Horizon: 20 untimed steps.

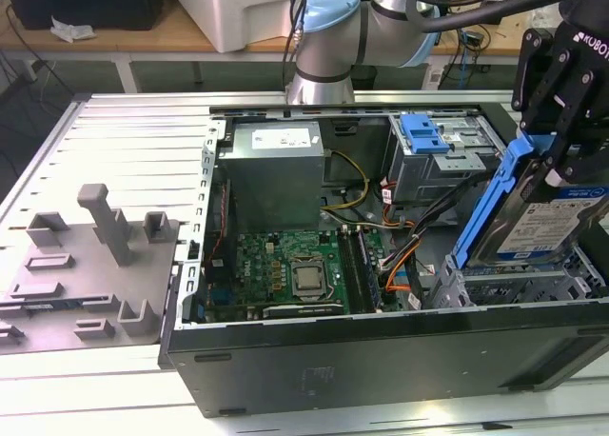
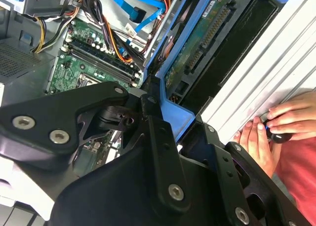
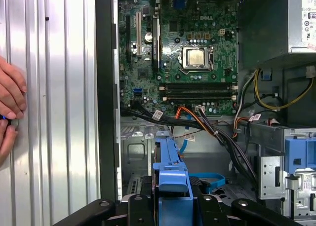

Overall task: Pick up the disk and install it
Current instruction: 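Insert the disk into the insertion slot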

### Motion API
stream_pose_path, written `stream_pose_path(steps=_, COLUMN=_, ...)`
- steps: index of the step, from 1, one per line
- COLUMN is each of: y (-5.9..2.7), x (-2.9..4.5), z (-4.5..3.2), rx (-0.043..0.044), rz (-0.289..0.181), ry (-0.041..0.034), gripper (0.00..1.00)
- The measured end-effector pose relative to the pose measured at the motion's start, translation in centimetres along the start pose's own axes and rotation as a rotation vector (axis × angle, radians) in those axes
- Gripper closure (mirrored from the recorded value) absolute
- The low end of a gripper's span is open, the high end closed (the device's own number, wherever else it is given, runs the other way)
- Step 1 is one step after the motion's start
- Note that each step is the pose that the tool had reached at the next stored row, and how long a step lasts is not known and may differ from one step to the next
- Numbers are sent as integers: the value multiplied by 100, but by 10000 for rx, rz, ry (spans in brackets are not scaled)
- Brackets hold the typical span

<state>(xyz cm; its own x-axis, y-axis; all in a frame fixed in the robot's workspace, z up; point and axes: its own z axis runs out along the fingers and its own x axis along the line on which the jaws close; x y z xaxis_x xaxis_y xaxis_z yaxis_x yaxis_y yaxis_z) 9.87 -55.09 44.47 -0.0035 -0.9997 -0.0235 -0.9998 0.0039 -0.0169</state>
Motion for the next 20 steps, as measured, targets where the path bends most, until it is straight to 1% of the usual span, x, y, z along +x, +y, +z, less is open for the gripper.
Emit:
stream_pose_path(steps=6, y=-4, x=0, z=9, rx=0, rz=1, ry=-1, gripper=63)
stream_pose_path(steps=16, y=-3, x=1, z=47, rx=0, rz=1, ry=0, gripper=63)
stream_pose_path(steps=20, y=-3, x=2, z=77, rx=0, rz=1, ry=-1, gripper=63)
